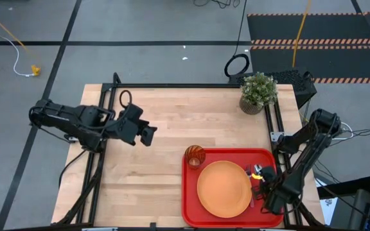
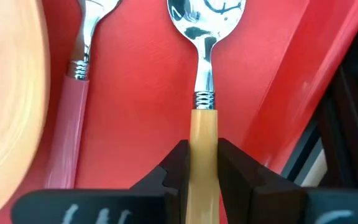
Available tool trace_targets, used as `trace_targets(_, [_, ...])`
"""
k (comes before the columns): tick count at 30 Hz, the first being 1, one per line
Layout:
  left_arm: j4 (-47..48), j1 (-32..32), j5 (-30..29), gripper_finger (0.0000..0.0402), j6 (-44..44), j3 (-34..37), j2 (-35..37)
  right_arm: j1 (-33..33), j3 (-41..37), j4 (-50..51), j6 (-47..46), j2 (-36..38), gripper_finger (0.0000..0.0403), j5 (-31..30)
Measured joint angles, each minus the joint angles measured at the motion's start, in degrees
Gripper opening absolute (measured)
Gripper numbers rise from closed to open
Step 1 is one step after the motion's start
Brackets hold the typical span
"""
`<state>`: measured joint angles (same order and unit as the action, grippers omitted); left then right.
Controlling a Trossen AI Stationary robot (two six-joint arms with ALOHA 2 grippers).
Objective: Pick and place plate/cup/fork/spoon on tray
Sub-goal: Put the yellow spoon on the red tray to the right of the red fork
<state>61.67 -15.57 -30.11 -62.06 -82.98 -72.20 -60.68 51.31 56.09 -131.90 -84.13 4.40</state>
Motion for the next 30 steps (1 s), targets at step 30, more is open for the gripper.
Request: trace_targets(30, [-1.8, 1.5, 0.1, 0.0237, -0.7, 0.0, 0.0, 4.8, -4.2, -8.3, -0.5, -3.0, 0.0097, 2.1])
